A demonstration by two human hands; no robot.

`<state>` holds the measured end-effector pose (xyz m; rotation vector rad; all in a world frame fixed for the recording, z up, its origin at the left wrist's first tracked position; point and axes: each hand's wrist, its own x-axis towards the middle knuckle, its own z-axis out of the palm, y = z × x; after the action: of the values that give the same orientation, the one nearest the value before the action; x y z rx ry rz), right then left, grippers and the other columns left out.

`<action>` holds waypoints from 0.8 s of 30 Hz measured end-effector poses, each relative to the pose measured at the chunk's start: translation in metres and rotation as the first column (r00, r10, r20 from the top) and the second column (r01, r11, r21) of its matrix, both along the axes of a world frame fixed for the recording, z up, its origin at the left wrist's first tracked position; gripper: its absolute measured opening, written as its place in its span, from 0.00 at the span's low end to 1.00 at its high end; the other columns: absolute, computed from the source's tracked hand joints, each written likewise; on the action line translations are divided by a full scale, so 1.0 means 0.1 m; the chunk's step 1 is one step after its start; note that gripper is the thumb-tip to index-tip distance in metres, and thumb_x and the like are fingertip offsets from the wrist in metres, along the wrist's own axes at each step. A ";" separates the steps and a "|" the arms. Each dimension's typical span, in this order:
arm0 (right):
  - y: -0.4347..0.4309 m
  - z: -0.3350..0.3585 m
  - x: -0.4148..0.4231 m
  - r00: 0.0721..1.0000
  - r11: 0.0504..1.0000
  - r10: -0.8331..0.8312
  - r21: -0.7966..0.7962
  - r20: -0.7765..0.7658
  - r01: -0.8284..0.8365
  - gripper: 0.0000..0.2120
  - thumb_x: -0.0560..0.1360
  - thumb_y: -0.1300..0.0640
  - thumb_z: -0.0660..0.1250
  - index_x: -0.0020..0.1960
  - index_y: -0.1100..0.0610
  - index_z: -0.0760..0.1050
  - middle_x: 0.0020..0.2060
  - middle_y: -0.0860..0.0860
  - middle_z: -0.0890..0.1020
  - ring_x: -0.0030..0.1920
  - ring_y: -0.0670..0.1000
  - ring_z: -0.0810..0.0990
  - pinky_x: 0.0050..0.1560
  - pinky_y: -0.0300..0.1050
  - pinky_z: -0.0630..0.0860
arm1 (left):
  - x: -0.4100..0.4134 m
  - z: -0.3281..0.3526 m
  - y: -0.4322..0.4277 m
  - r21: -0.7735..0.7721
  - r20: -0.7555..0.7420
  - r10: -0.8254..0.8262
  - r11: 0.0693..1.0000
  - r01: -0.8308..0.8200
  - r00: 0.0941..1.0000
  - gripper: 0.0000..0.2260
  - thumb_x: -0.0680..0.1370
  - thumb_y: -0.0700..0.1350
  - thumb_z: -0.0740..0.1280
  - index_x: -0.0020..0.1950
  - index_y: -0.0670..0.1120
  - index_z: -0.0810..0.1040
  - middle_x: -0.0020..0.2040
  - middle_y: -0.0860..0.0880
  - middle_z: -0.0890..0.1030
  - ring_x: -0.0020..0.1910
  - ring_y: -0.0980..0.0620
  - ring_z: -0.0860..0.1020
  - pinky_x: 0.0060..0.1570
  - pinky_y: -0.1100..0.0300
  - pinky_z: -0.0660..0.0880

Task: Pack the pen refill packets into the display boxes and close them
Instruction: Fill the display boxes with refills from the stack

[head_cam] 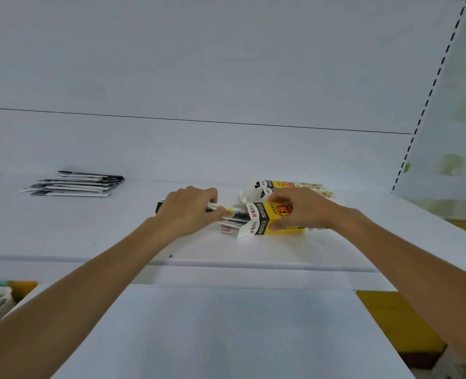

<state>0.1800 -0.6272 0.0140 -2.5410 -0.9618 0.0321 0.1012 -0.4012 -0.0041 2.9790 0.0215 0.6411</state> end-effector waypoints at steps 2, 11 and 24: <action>-0.01 -0.02 0.02 1.000 1.000 0.005 0.012 0.011 -0.005 0.19 0.66 0.52 0.76 0.54 0.48 0.74 0.46 0.44 0.77 0.44 0.41 0.73 0.39 0.34 0.66 | 0.04 0.07 -0.08 0.009 0.011 -0.011 1.000 0.011 1.000 0.16 0.75 0.62 0.61 0.47 0.49 0.71 0.39 0.51 0.76 0.41 0.48 0.74 0.38 0.57 0.65; -0.15 -0.06 0.13 1.000 1.000 0.000 0.016 -0.023 0.000 0.22 0.66 0.50 0.76 0.58 0.49 0.74 0.51 0.45 0.77 0.49 0.45 0.74 0.43 0.33 0.70 | 0.20 0.00 -0.30 -0.487 -0.204 -0.335 0.850 0.202 0.920 0.13 0.78 0.45 0.59 0.59 0.52 0.79 0.53 0.54 0.81 0.50 0.55 0.77 0.50 0.64 0.71; -0.52 -0.39 0.16 0.806 0.974 -0.226 0.133 0.547 0.183 0.33 0.70 0.33 0.46 0.55 0.54 0.78 0.54 0.49 0.81 0.57 0.53 0.77 0.55 0.51 0.67 | 0.01 -0.34 0.11 -0.683 -0.015 0.048 0.729 -0.045 0.999 0.06 0.75 0.49 0.67 0.51 0.50 0.76 0.43 0.52 0.81 0.43 0.55 0.78 0.38 0.64 0.70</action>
<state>0.1957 -0.6789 -0.0245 -2.6118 -0.8473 -0.8457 0.1027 -0.3904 -0.0377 2.2549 0.2734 0.4957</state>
